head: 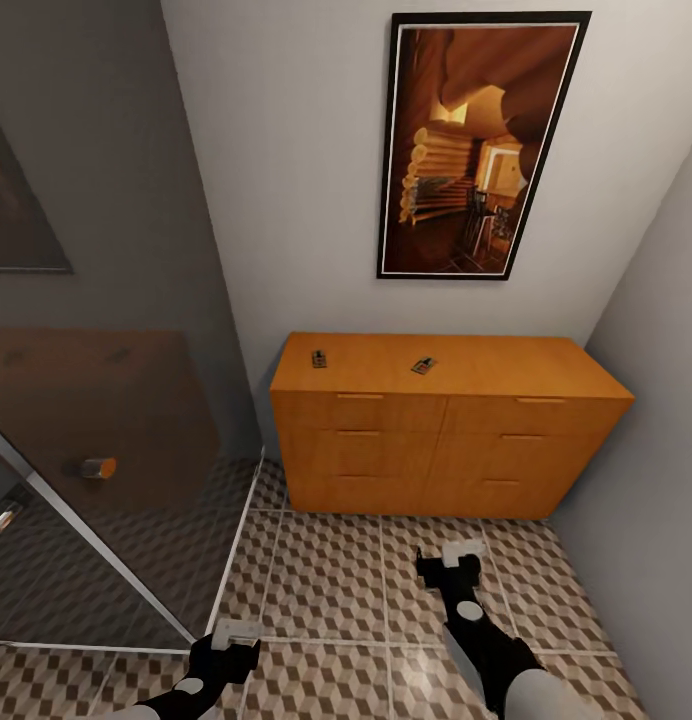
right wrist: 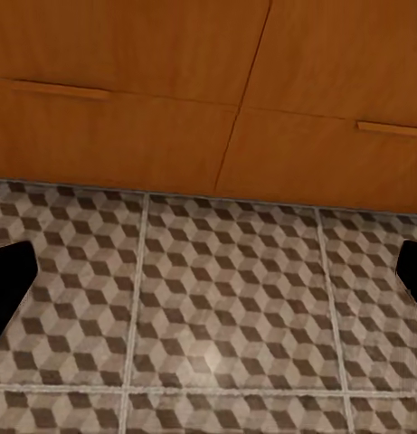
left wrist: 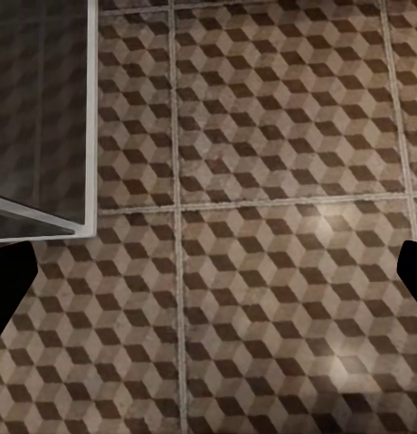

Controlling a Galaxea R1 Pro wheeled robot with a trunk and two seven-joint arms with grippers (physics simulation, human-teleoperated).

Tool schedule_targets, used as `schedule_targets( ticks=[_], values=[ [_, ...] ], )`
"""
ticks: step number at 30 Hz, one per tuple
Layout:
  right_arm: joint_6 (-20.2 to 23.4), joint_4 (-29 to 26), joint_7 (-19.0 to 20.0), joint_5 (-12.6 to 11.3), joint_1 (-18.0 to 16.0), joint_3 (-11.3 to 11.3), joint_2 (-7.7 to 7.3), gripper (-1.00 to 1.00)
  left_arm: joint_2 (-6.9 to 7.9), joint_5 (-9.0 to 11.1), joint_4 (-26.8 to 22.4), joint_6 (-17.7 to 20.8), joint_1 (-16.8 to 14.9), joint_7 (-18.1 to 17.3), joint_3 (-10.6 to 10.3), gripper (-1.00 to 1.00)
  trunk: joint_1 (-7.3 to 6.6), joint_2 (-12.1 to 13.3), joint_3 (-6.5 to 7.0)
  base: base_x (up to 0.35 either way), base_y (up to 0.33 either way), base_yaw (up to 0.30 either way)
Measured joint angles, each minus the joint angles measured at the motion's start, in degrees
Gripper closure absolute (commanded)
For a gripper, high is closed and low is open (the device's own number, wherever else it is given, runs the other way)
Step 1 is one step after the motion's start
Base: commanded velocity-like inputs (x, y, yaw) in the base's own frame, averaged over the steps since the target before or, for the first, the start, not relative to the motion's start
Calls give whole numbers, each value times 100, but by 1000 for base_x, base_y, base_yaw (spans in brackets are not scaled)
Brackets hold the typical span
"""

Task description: Take the four mousetraps from the cabinet in the bathroom and place them on the bathroom floor. Make sure all four end up on the same floor surface, and ensure that at least two of them are either under or directly next to the same bathroom sink.

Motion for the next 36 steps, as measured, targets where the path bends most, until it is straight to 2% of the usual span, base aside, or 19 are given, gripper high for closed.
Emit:
schedule_targets(
  ticks=[4, 5, 12, 13, 15, 17, 19, 22, 27, 30, 33, 36],
  values=[
    [749, -754, -11, 95, 0, 13, 3, -100, 3, -1, 0, 0, 0, -1, 0, -100, 0, 0, 0, 0, 0, 0],
    [1091, -1118, -16, 134, -2, 19, 6, -100, 5, 0, 0, 0, 0, -1, 0, -100, 0, 0, 0, 0, 0, 0],
    [2102, -2279, -24, 269, -5, 21, 18, -100, 8, 0, 0, 0, 0, -1, 0, -100, 0, 0, 0, 0, 0, 0],
    [2360, -2544, -26, 307, -11, 23, 28, -100, 8, -1, 0, 0, 0, -1, 0, -100, 0, 0, 1, 0, 0, 0],
    [2600, -2783, -27, 343, -18, 24, 37, -100, 8, -1, 0, 0, 0, -1, 0, -100, 0, 0, 0, 0, 0, 0],
    [3104, -3099, -31, 436, -118, 27, 90, -100, 8, 1, 0, 0, 0, -1, 0, -100, 0, 0, 1, 0, 0, 0],
    [3279, -3164, -35, 480, -249, 28, 158, -100, 8, 2, 0, 0, 0, -2, 0, -100, 0, 0, 0, 0, 0, 0],
    [3636, -3225, -40, 593, -717, 30, 372, -100, 8, 4, 0, 1, 0, -2, 0, -100, 0, 1, 1, 0, 0, 0],
    [4144, -3209, -41, 645, -1540, 30, 599, -100, 8, 3, 0, 1, 0, -2, 0, -100, 0, 1, 2, 0, 0, 0],
    [4363, -3044, -31, 645, -2041, 31, 608, -100, 8, 0, 0, 0, 0, -1, 0, -100, 0, 0, 1, 0, 0, 0],
    [4506, -2568, -16, 646, -2732, 31, 608, -100, 8, 3, 0, 1, 0, -2, 0, -100, 1, 1, 2, 0, 0, 0],
    [4538, -2184, -14, 629, -3192, 28, 608, -100, 8, 4, 0, 0, 0, -2, 0, -100, 0, 0, 1, 0, 0, 0]
  ],
)
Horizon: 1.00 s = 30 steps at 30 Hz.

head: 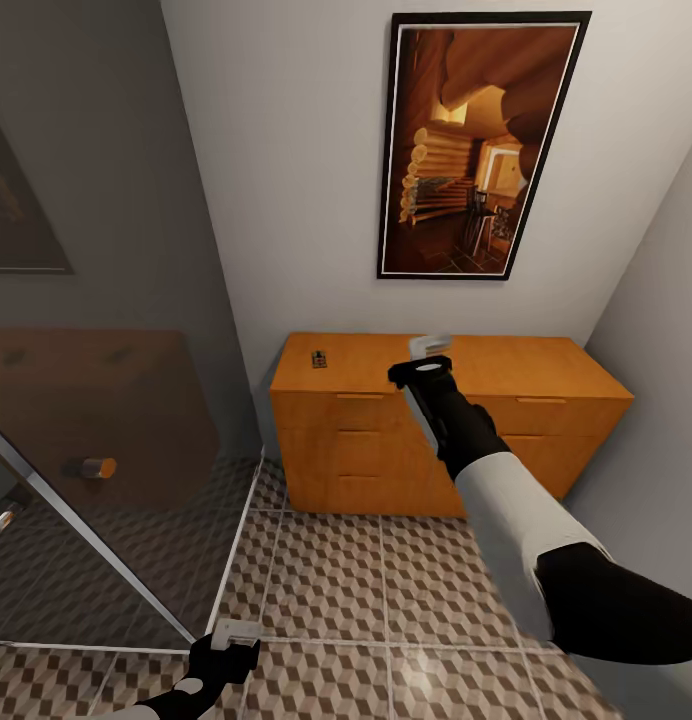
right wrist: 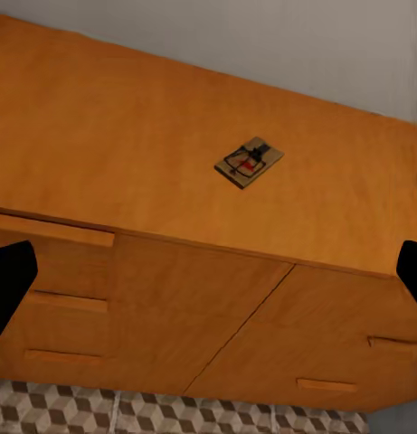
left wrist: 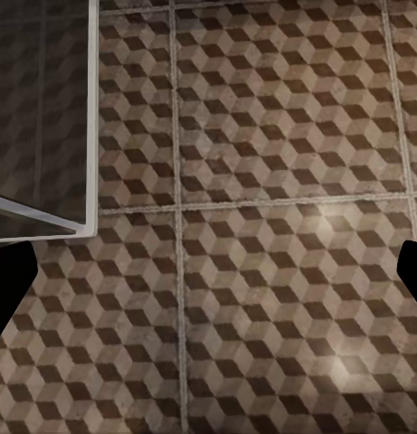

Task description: Take the four mousetraps from the cabinet in the bathroom and place them on the bathroom floor. Make sure all four end up on the same floor surface, and ensure that at least two of them are either under or directly next to the same bathroom sink.

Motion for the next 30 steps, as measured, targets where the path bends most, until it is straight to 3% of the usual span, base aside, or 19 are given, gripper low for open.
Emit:
schedule_targets(
  ticks=[3, 6, 16, 30],
  values=[
    [11, 514, 10, -13, -577, -5, 0, -100, 0, 1, 0, 0, 0, 0, 0, -100, 0, 0, 0, 0, 0, 0],
    [-8, 742, 52, -55, -856, -2, 0, -100, 0, 4, 0, 0, 0, 0, 0, -100, 0, 0, 0, 0, 0, 0],
    [-27, 848, 556, -138, -927, 5, 0, -100, 0, 5, 0, 0, 0, 0, 0, -100, 0, 0, -1, 0, 0, 0],
    [-224, 808, 647, -121, -923, -6, 0, -100, 0, 5, 0, 0, 0, 0, 0, -100, 0, 0, -1, 0, 0, 3]
  ],
)
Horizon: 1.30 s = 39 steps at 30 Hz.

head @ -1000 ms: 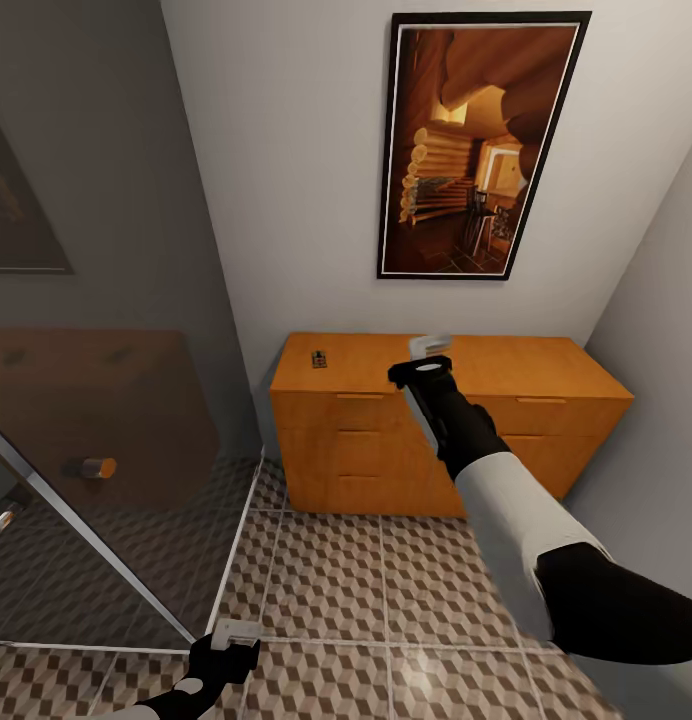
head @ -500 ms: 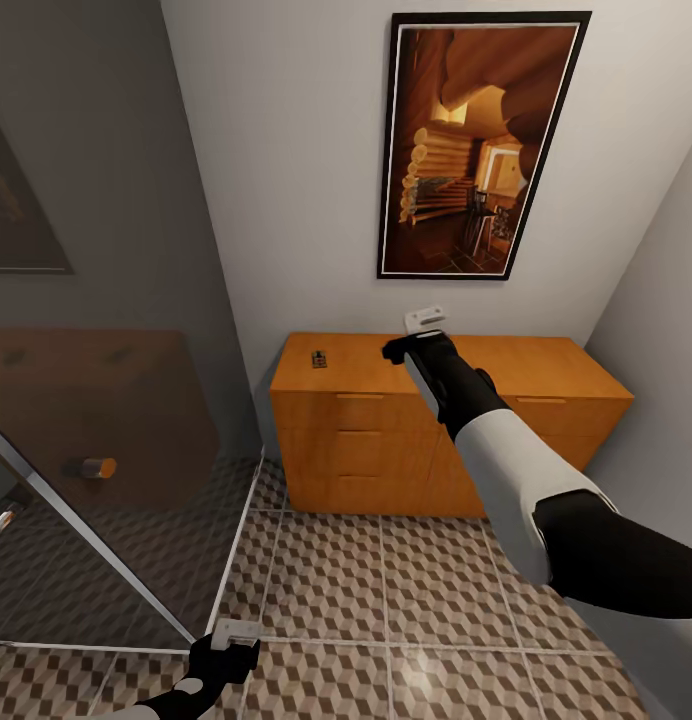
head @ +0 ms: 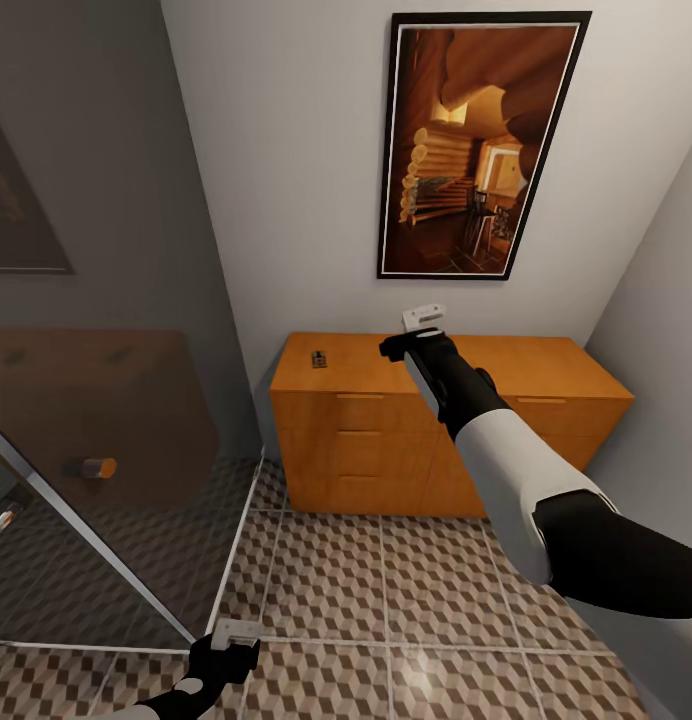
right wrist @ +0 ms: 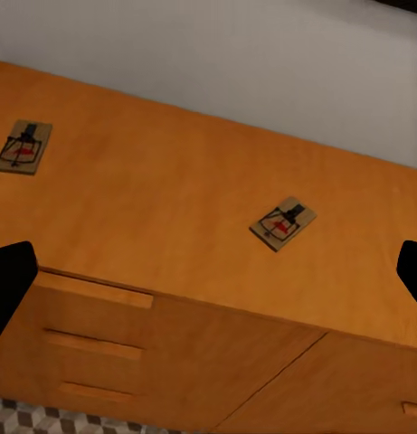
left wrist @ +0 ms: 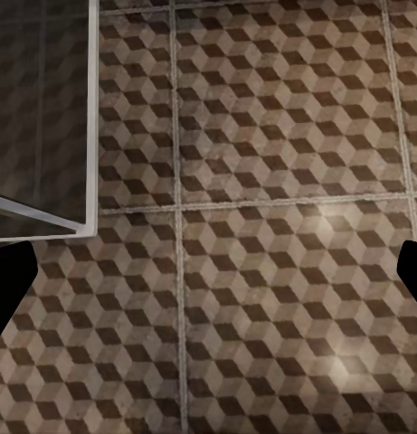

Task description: Take the four mousetraps from the cabinet in the bathroom and place them on the bathroom floor. Make sure all four end up on the same floor surface, and ensure that at least two of them are either under or directly next to the same bathroom sink.

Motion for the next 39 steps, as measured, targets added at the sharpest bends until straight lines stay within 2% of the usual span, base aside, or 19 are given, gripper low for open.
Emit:
schedule_targets(
  ticks=[13, 23, 30, 32, 33, 35, 39],
  values=[
    [-146, -16, -343, 6, 0, -34, 0, -100, 1, 2, -1, -1, 1, 0, -1, -100, 0, 0, 0, 0, 0, 188],
    [-203, -14, -381, -6, 0, -35, 0, -100, 1, 2, -1, -1, 1, 0, -1, -100, 0, 1, -18, 0, 0, 262],
    [-225, 35, -375, -6, 1, -40, 0, -100, 0, -1, 0, 2, 0, 0, 0, -100, 0, 0, -26, 3, -2, 93],
    [-323, 58, -376, -3, 2, -39, 0, -100, 0, 0, 0, 1, 0, 0, 0, -100, 0, 0, -27, 84, -83, 15],
    [-578, 152, -380, -4, 6, -42, 0, -100, 0, 1, -1, 1, 0, -1, 1, -100, -3, -3, -27, 147, -155, 7],
    [-782, 287, -381, -2, 8, -44, 0, -100, -2, 0, -1, 3, 0, -1, 0, -100, -2, -1, -27, 179, -200, 4],
    [-974, 488, -377, -1, 8, -46, 0, -100, 0, 0, -2, 8, 1, -2, 0, -100, -2, -1, -27, 205, -235, 2]
  ],
)
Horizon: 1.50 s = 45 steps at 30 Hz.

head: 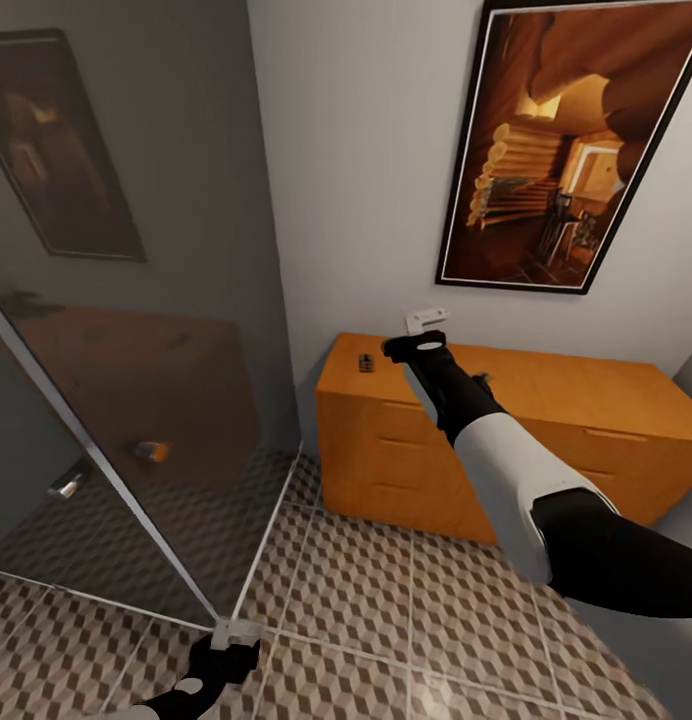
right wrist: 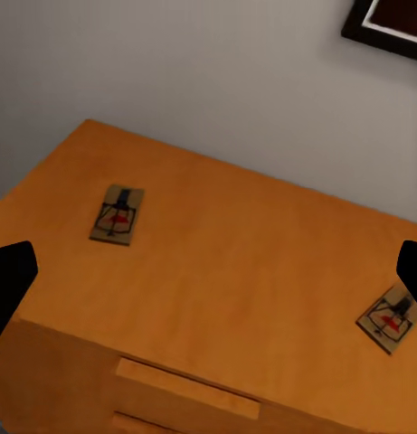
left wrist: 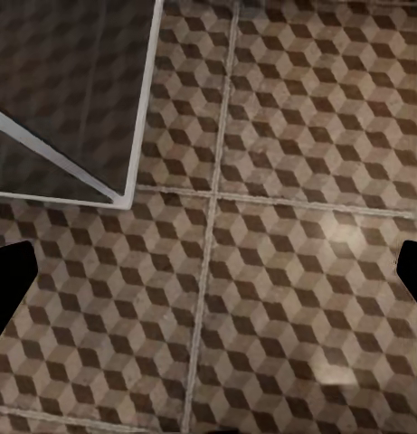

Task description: Take the four mousetraps from the cabinet in the bathroom and place them on the bathroom floor. Make sure all four end up on the same floor surface, and ensure that at least two of them are either under or directly next to the same bathroom sink.

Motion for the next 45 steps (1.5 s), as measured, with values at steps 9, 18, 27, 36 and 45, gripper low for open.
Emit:
schedule_targets(
  ticks=[9, 18, 27, 36, 45],
  values=[
    [-193, 380, 6, 0, 0, -3, 0, -100, 1, 0, 0, -2, 0, 0, 0, -100, 0, 0, 0, 223, -243, 0],
    [-496, 822, 10, -4, -4, -1, 0, -100, 0, 0, 1, -6, 0, 1, 0, -100, 1, 1, 0, 143, -119, 0],
    [-718, 1191, 10, -7, -6, 5, 0, -100, 0, -1, 2, -6, -1, 2, -1, -100, 1, 0, 0, 37, 13, 0],
    [-748, 1247, 17, -19, -7, 4, 0, -100, 0, -1, 3, -9, -1, 3, 0, -100, 0, 0, 0, 184, 175, 0],
    [-749, 1253, 33, -42, -8, 4, 0, -100, 0, -1, 3, -9, -1, 3, 0, -100, 0, 0, 0, 219, 209, 0]
  ],
)
